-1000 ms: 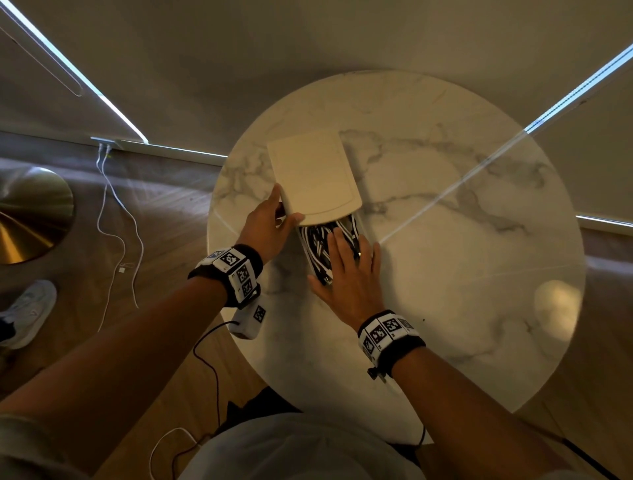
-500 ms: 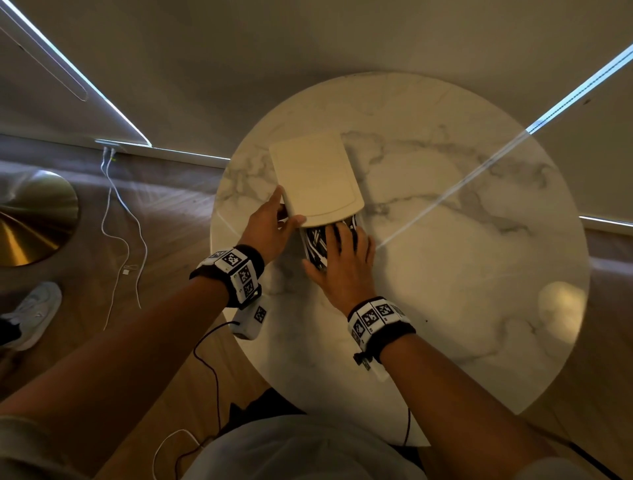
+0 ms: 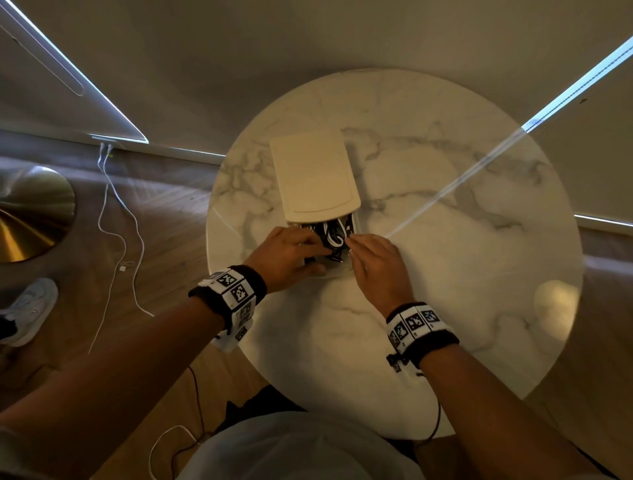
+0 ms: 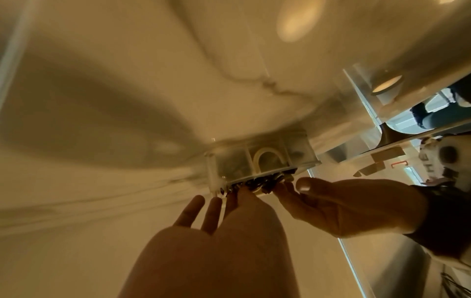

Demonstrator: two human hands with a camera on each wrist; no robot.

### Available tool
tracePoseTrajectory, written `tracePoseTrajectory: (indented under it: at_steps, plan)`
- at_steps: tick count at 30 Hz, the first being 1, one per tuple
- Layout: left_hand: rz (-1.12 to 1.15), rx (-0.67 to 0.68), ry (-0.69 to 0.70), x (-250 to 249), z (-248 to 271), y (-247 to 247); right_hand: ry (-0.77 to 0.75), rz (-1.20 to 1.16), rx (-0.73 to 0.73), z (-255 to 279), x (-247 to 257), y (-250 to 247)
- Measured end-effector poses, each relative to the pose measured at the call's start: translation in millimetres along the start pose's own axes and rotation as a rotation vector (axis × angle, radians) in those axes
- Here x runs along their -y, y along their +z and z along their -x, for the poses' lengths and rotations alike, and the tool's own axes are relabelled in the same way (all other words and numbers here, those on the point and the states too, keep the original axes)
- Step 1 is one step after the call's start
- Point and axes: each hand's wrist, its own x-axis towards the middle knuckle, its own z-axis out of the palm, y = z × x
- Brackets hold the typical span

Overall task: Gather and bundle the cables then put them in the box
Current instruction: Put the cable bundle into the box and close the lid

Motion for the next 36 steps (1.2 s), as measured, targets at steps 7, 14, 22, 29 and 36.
tracePoseTrajectory:
  at_steps: [7,14,22,29,36]
  plan:
    - [-0.009,-0.018,-0.135,-3,-7,10,0.022,-0.128,-0.031,-7,-5,1]
    - [-0.009,-0.059,-0.219,-12,-13,18,-0.006,-0.174,0.103,-11,-5,-15]
    - [0.114,-0.311,-0.426,0,4,-4,-0.281,-0.066,0.349,-13,-34,-26]
    - [0.479,-0.175,-0.667,7,-27,-29,-0.33,-0.093,0.269,-19,-38,-15]
    - [0.498,-0.088,-0.745,29,-35,-38,-0.336,-0.06,0.272,-20,-40,-15]
